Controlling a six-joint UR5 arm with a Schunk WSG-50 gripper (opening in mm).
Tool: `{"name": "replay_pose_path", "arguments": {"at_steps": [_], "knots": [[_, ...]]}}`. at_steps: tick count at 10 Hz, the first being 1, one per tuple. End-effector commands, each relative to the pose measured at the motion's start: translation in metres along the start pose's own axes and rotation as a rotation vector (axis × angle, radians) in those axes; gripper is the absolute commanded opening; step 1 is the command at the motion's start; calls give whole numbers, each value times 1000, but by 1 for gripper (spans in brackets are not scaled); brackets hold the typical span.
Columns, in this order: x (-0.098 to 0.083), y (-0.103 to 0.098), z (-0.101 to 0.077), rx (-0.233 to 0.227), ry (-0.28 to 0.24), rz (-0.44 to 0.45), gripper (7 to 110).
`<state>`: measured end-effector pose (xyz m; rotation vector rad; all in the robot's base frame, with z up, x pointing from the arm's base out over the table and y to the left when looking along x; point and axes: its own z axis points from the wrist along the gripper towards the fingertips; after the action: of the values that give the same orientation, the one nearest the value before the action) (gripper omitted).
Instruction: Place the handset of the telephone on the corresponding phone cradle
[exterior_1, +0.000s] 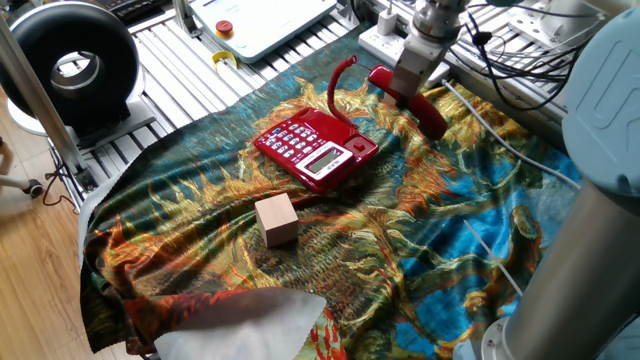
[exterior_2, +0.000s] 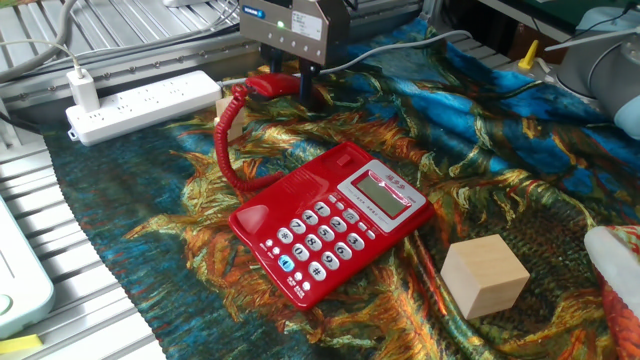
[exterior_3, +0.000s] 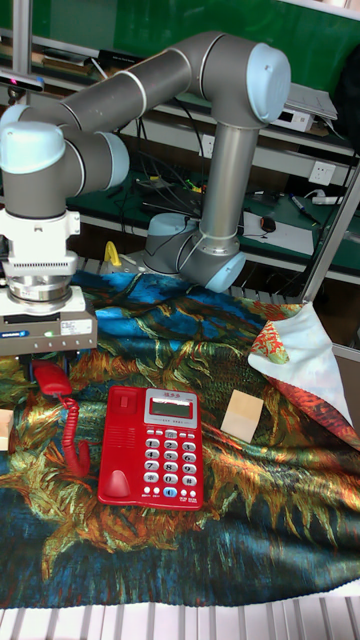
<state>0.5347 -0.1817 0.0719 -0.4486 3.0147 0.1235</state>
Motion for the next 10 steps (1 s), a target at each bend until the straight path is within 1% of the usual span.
{"name": "replay_pose_path", "arguments": {"at_steps": [1,3,8,10], "knots": [[-4,3,-12,-9,-3,18,7],[-6,4,-19,-11,-4,29,7],[-8,4,-47,-5,4,68,7],[-11,9,-53,-14,-3,78,7]]}}
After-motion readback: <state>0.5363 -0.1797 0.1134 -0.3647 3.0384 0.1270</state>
